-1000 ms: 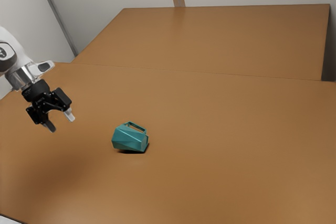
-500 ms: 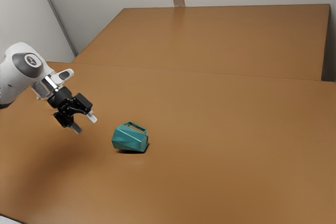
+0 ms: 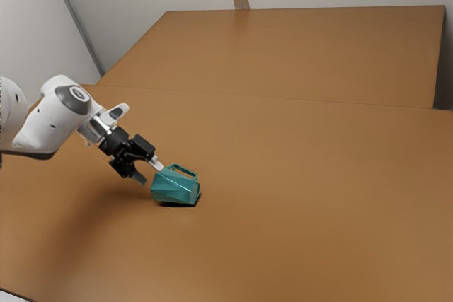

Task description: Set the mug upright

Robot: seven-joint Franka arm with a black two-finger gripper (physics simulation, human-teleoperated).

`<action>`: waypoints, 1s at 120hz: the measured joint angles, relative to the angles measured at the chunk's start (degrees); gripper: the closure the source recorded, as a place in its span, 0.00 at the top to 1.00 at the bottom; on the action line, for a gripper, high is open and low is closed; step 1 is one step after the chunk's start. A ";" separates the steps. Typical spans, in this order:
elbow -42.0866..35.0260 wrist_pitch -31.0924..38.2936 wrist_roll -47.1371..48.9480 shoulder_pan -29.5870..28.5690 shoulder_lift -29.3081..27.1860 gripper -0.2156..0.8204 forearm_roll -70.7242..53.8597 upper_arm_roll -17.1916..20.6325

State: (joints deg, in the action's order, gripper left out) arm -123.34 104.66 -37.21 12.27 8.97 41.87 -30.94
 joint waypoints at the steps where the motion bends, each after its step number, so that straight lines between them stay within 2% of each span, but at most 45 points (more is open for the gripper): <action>1: 0.01 0.04 -0.15 0.00 0.13 0.79 0.11 0.00; 28: 0.26 0.93 -4.51 -0.08 2.38 0.79 3.32 0.01; 73: -0.63 1.26 -10.10 0.16 2.36 0.79 10.36 2.38; 120: -3.07 0.65 -13.12 -0.25 2.16 0.77 13.35 2.47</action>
State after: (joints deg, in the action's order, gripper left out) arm -126.41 105.31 -50.34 12.02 11.13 55.22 -28.47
